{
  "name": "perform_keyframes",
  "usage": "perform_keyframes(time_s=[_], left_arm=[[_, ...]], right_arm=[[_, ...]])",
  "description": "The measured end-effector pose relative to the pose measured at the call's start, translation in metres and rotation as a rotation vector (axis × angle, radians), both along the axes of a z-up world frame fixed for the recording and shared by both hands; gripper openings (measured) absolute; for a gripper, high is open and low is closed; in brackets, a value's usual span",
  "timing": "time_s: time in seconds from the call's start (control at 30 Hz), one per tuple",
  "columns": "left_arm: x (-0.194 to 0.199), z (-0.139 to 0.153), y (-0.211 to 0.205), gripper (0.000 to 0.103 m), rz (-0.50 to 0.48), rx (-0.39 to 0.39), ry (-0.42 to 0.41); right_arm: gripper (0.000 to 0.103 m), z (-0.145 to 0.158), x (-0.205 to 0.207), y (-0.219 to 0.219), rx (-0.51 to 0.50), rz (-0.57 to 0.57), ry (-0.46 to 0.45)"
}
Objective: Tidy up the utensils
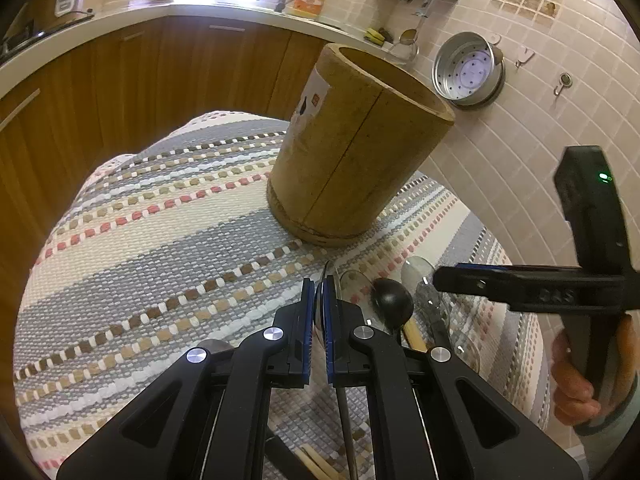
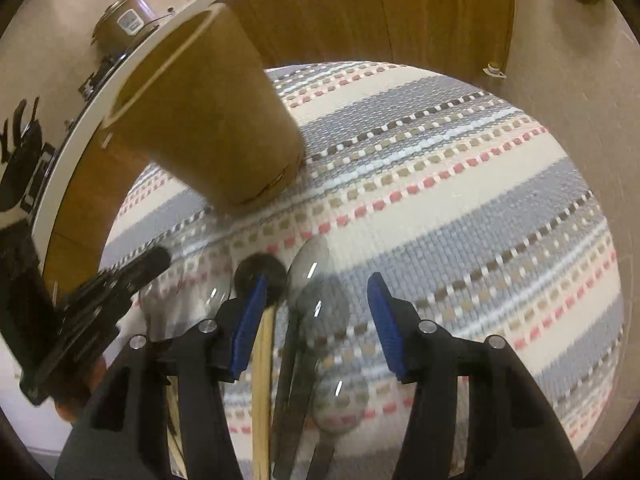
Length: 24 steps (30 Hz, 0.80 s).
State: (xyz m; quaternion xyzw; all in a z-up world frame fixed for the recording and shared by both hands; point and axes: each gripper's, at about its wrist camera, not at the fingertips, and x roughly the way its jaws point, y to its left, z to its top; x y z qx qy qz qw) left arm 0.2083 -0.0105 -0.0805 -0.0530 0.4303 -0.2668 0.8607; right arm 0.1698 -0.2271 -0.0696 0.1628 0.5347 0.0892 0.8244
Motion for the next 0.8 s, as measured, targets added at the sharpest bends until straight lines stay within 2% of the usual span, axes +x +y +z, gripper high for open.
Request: perform_keyframes(time_s=[0.07, 0.1, 0.17, 0.3, 0.37, 0.5, 0.67, 0.8], left_arm=[[0.001, 0.0, 0.0, 0.003, 0.001, -0.001, 0.002], [0.002, 0.0, 0.001, 0.003, 0.002, -0.003, 0.003], [0.003, 0.0, 0.001, 0.003, 0.004, -0.007, 0.006], [0.004, 0.002, 0.004, 0.003, 0.011, -0.029, 0.007], [0.003, 0.002, 0.007, 0.003, 0.013, -0.045, 0.01], [0.001, 0.007, 0.011, 0.003, 0.017, -0.075, 0.002], [-0.002, 0.016, 0.015, 0.003, 0.026, -0.109, -0.018], [-0.009, 0.029, 0.018, 0.003, 0.04, -0.12, -0.054]], right_arm=[[0.037, -0.009, 0.014, 0.011, 0.034, 0.014, 0.007], [0.035, -0.014, 0.02, 0.015, 0.041, 0.025, 0.01], [0.022, -0.017, 0.024, 0.021, 0.014, 0.038, 0.007], [0.014, -0.014, 0.025, 0.026, 0.037, 0.062, -0.013], [0.003, -0.009, 0.023, 0.027, 0.041, 0.069, -0.028], [0.003, -0.003, 0.014, 0.023, 0.047, 0.062, -0.044], [0.003, 0.005, -0.001, 0.011, 0.102, 0.054, -0.086], [0.003, 0.02, -0.015, 0.005, 0.148, 0.047, -0.169]])
